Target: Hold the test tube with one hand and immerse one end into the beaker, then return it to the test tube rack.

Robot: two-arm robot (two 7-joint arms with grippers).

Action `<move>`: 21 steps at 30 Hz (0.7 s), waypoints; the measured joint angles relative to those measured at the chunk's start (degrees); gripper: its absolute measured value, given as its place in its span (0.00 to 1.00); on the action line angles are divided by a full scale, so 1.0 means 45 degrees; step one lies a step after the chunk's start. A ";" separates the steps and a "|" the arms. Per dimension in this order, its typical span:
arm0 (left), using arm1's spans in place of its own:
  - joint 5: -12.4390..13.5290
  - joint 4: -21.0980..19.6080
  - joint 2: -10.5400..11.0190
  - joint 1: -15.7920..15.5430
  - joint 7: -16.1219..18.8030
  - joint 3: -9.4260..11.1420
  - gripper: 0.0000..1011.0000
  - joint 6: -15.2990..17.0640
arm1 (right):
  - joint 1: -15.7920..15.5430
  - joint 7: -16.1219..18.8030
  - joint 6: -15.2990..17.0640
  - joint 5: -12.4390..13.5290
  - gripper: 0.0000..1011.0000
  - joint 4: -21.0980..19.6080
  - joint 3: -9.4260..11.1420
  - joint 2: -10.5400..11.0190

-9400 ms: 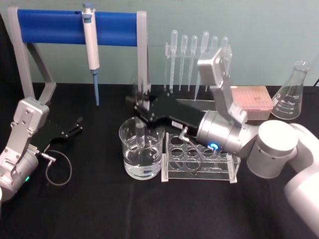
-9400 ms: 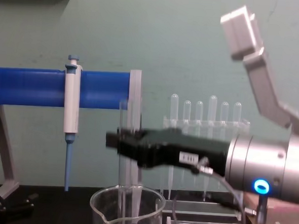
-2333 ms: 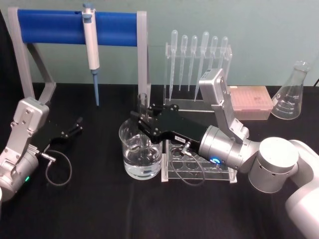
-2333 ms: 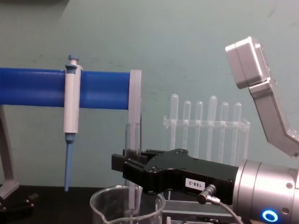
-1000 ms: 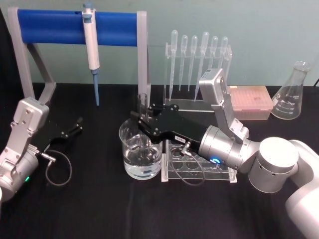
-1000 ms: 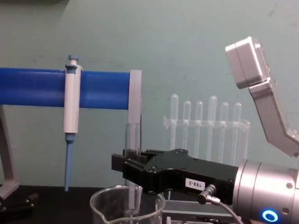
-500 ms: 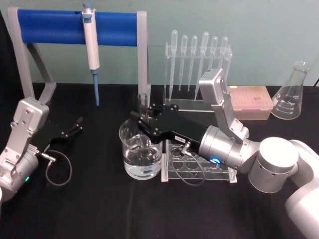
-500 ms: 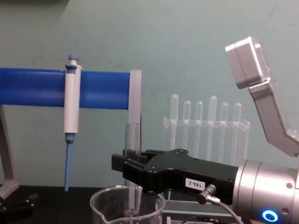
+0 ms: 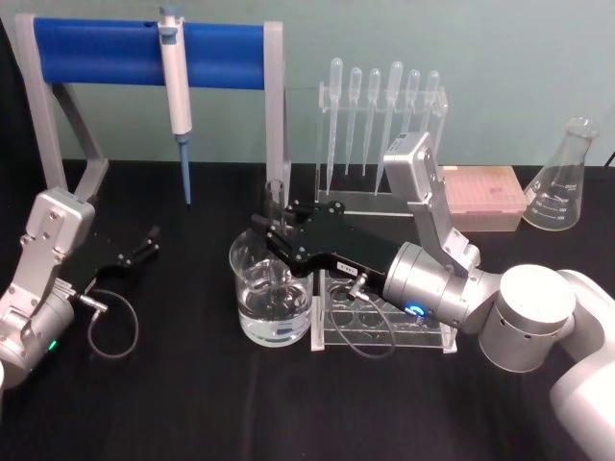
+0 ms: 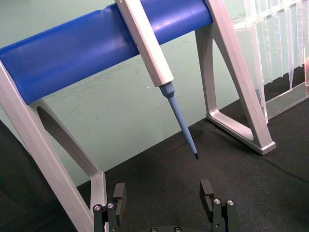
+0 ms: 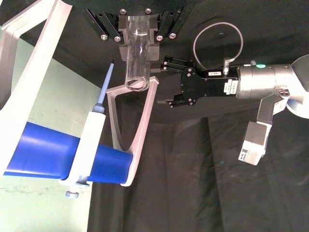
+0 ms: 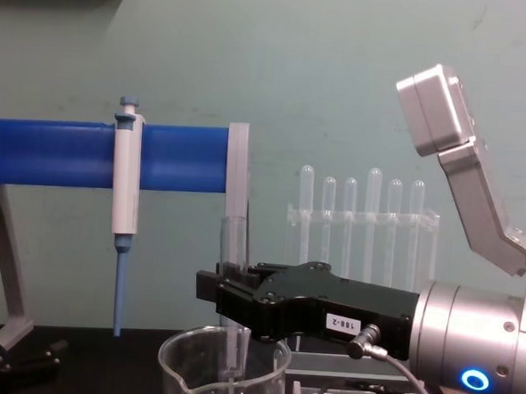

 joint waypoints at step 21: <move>0.0001 0.0000 0.0000 -0.0001 0.0000 0.0000 0.99 0.0000 | 0.0000 0.0000 0.0000 0.0000 0.22 0.0000 0.0000 0.0000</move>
